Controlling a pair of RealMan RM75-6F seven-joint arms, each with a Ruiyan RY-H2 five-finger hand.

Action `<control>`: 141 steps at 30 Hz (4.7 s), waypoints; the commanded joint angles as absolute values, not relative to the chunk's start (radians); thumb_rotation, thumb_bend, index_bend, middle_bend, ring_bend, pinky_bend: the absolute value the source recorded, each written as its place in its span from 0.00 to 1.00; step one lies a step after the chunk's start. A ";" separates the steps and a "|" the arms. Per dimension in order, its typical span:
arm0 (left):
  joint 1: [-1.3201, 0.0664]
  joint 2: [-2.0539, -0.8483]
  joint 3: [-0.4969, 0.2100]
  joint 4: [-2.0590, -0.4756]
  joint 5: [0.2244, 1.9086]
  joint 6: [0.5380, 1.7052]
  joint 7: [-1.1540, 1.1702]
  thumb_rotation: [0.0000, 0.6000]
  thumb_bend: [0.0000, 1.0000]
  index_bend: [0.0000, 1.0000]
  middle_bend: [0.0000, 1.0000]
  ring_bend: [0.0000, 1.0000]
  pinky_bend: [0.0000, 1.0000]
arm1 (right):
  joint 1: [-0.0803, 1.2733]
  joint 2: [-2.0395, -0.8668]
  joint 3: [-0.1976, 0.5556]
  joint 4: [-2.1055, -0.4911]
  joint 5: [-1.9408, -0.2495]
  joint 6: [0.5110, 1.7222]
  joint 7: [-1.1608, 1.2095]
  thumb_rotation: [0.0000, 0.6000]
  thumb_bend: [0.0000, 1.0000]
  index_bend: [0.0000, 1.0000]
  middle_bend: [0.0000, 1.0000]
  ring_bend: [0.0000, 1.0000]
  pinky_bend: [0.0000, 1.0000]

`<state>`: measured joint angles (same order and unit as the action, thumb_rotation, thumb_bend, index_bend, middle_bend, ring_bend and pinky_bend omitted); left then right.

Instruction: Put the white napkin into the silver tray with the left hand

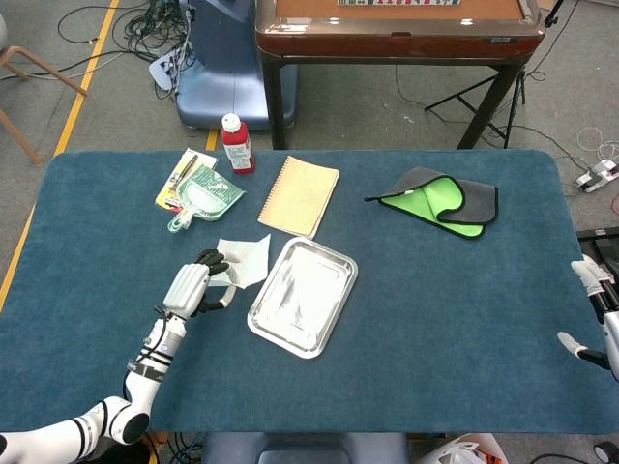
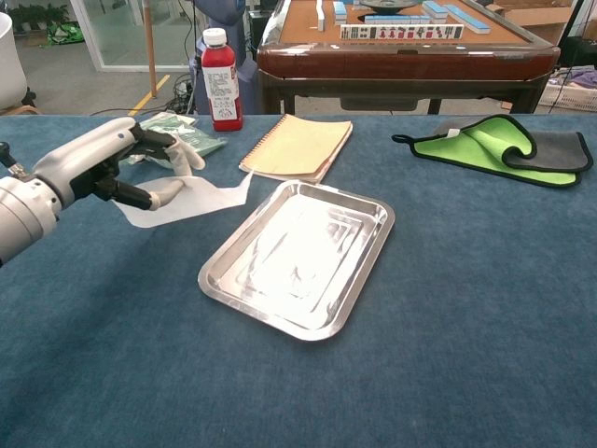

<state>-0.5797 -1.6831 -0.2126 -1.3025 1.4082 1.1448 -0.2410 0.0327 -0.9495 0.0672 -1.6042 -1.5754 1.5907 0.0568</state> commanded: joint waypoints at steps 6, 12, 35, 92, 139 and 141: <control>-0.619 -1.741 -0.173 -1.410 1.500 1.170 -0.267 1.00 0.43 0.56 0.32 0.26 0.14 | 0.033 -0.947 0.069 -1.617 -1.576 1.591 0.044 1.00 0.03 0.07 0.16 0.00 0.05; -0.651 -1.820 -0.147 -1.374 1.539 1.165 -0.253 1.00 0.43 0.55 0.32 0.26 0.14 | 0.029 -0.947 0.065 -1.623 -1.573 1.588 0.035 1.00 0.03 0.07 0.16 0.00 0.05; -0.634 -1.855 -0.123 -1.331 1.460 1.148 0.055 1.00 0.43 0.57 0.32 0.26 0.14 | 0.037 -0.953 0.068 -1.613 -1.573 1.576 0.044 1.00 0.03 0.07 0.16 0.00 0.05; -0.649 -1.885 -0.171 -1.540 1.244 1.102 0.436 1.00 0.43 0.50 0.32 0.25 0.16 | 0.040 -0.966 0.061 -1.563 -1.576 1.571 0.101 1.00 0.03 0.07 0.16 0.00 0.05; -0.791 -1.898 -0.196 -1.497 1.073 1.012 0.634 1.00 0.28 0.00 0.05 0.00 0.10 | 0.023 -0.975 0.055 -1.547 -1.590 1.597 0.124 1.00 0.03 0.07 0.16 0.00 0.05; -0.793 -1.900 -0.197 -1.498 1.071 1.015 0.631 1.00 0.28 0.00 0.05 0.00 0.10 | 0.024 -0.974 0.054 -1.549 -1.591 1.597 0.121 1.00 0.03 0.07 0.16 0.00 0.05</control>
